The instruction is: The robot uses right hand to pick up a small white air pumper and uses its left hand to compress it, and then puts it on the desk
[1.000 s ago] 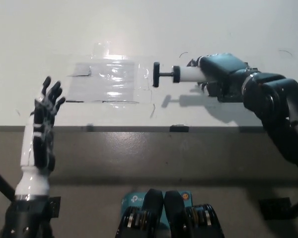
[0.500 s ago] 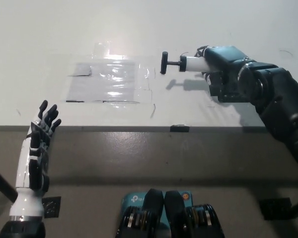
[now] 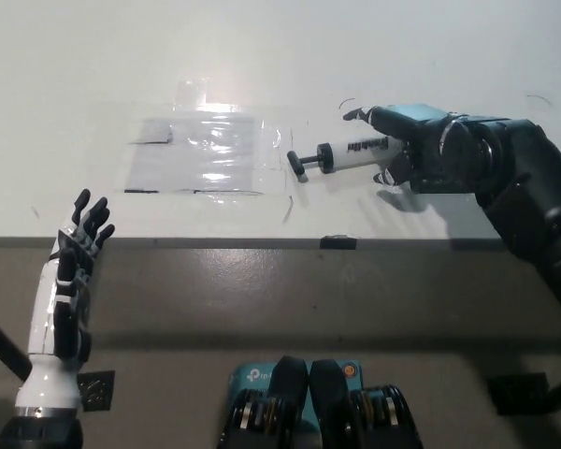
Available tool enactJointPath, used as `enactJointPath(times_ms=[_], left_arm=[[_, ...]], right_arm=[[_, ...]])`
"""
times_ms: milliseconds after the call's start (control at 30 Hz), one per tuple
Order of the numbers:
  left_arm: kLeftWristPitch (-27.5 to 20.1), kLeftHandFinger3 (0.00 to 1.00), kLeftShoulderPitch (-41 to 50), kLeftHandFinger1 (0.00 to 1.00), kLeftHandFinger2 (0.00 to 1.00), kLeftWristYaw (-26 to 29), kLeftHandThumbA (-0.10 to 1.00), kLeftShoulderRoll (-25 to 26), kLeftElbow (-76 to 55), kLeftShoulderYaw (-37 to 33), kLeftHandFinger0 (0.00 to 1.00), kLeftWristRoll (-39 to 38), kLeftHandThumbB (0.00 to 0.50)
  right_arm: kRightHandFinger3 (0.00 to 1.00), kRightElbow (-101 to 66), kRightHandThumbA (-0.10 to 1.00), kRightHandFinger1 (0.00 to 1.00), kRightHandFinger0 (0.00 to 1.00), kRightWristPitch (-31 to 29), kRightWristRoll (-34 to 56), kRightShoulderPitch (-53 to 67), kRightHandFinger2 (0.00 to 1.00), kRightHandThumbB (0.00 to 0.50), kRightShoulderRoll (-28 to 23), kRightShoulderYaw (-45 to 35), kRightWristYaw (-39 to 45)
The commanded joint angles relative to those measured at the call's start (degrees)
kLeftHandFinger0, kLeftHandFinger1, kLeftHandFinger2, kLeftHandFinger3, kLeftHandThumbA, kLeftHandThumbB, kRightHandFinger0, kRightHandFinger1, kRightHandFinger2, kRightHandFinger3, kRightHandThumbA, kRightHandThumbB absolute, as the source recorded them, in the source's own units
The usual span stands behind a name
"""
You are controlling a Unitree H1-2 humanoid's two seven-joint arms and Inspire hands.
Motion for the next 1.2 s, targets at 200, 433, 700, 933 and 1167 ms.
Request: enactJointPath(times_ms=[200,433,700,933,1167], left_arm=[[-1.7,1.00,0.5,1.00,1.00,0.0,1.00,0.5,-0.9,-0.1,1.00,0.2,0.190],[-2.1,1.00,0.1,1.00,1.00,-0.2,1.00,0.4,-0.4,-0.3,1.00,0.0,0.183],[-4.6,1.00,-1.5,1.00,1.00,-2.1,1.00,1.6,2.7,-1.1,1.00,-0.9,0.194],[-4.4,1.00,0.4,1.00,1.00,-4.0,1.00,1.6,3.4,-2.2,1.00,-2.4,0.226],[-4.5,1.00,2.5,1.00,1.00,-3.4,1.00,0.6,3.3,-2.5,1.00,-2.5,0.246]], right_arm=[[1.00,-21.7,1.00,1.00,1.00,2.8,15.4,-2.6,1.00,0.437,-5.5,-12.8,6.0],[1.00,-51.9,1.00,1.00,1.00,8.2,25.4,3.6,1.00,0.392,-8.2,-30.1,0.6],[1.00,-79.1,1.00,1.00,1.00,8.9,36.0,25.4,1.00,0.317,-3.9,-40.0,-4.2],[1.00,-83.3,1.00,1.00,1.00,4.5,40.2,45.1,1.00,0.302,3.9,-39.4,-7.6],[1.00,-80.7,1.00,1.00,1.00,-0.2,41.3,54.6,1.00,0.244,10.1,-36.3,-7.1]])
